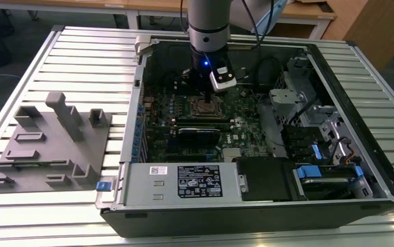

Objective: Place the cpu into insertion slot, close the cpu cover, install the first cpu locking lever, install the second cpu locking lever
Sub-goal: 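Install the second cpu locking lever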

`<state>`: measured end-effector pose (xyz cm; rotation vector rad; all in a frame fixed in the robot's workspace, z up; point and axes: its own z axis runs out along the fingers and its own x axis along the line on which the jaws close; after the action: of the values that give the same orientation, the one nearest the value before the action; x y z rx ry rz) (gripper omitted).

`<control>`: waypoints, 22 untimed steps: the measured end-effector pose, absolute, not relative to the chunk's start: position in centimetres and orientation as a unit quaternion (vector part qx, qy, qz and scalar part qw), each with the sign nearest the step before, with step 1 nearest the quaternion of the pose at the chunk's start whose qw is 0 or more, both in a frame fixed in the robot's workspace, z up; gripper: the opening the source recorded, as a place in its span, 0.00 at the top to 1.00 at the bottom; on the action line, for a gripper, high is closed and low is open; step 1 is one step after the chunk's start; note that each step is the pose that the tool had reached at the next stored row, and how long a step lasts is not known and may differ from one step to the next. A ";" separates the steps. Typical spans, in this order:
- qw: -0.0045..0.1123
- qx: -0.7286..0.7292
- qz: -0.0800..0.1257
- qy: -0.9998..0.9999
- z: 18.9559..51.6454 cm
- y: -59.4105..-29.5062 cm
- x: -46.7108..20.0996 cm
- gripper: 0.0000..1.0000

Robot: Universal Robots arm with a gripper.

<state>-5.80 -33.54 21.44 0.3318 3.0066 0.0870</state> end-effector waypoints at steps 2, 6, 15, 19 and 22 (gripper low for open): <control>0.058 0.109 0.029 0.992 21.5 -33.5 -5.8 0.90; 0.058 0.109 0.029 0.992 21.5 -33.5 -5.8 0.90; 0.058 0.109 0.029 0.992 21.8 -33.5 -5.8 0.90; 0.058 0.109 0.029 0.992 22.1 -33.5 -5.8 0.90; 0.058 0.109 0.029 0.992 22.3 -33.5 -5.8 0.90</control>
<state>-5.80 -33.53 22.28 0.3319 3.0066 0.0870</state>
